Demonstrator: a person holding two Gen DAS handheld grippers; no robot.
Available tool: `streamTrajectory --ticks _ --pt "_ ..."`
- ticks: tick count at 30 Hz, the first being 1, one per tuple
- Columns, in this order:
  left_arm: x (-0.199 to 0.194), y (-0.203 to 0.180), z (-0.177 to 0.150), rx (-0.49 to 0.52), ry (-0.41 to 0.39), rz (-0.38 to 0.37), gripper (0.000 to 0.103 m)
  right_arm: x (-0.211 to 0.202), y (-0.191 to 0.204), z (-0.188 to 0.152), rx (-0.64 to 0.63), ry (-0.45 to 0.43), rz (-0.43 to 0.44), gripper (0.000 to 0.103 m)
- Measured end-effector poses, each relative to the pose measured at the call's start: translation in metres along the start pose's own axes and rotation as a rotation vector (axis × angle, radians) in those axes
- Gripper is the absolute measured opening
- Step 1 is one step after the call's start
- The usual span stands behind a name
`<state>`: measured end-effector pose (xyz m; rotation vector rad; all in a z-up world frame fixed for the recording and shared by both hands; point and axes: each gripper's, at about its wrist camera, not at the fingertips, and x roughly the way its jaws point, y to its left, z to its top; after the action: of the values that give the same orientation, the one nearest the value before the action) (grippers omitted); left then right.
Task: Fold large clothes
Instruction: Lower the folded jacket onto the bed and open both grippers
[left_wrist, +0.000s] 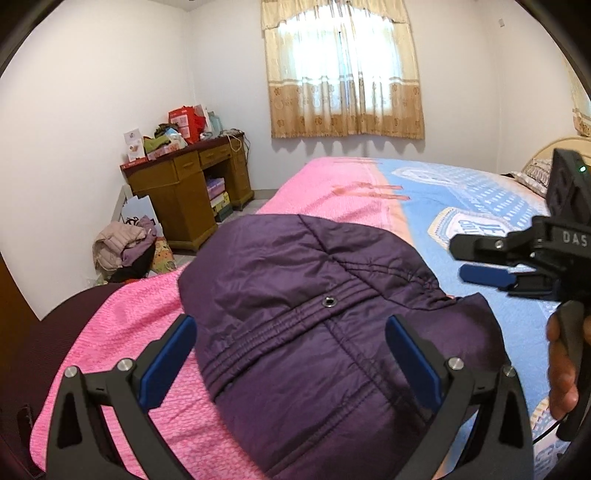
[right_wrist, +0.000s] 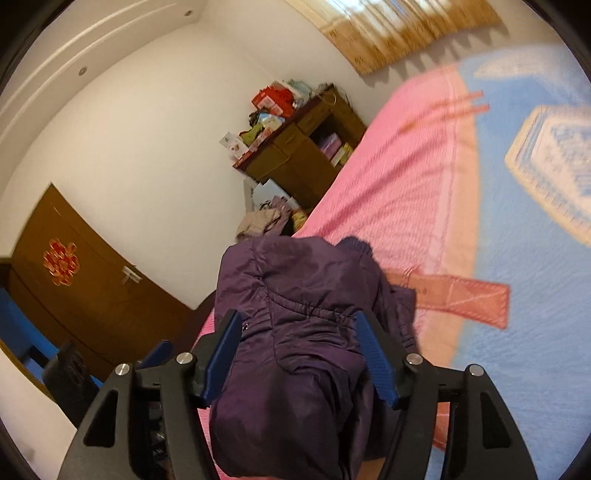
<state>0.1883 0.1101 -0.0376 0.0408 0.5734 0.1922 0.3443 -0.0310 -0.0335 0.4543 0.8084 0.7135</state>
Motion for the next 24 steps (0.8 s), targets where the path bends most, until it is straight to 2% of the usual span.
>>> streamTrajectory --ticks 6,13,18,24 --pt "-0.027 0.008 -0.004 0.000 -0.026 0.015 0.103 -0.039 0.029 -0.020 -0.095 -0.079 -0.121 0.070" --pt "-0.059 0.020 -0.012 -0.017 -0.047 0.027 0.103 -0.065 0.062 -0.047 -0.184 -0.110 -0.214 0.072" --pt "-0.074 0.026 -0.015 -0.038 -0.074 0.023 0.103 -0.083 0.086 -0.058 -0.248 -0.152 -0.248 0.074" --pt "-0.081 0.029 -0.015 -0.051 -0.092 0.013 0.103 -0.092 0.105 -0.065 -0.296 -0.161 -0.260 0.075"
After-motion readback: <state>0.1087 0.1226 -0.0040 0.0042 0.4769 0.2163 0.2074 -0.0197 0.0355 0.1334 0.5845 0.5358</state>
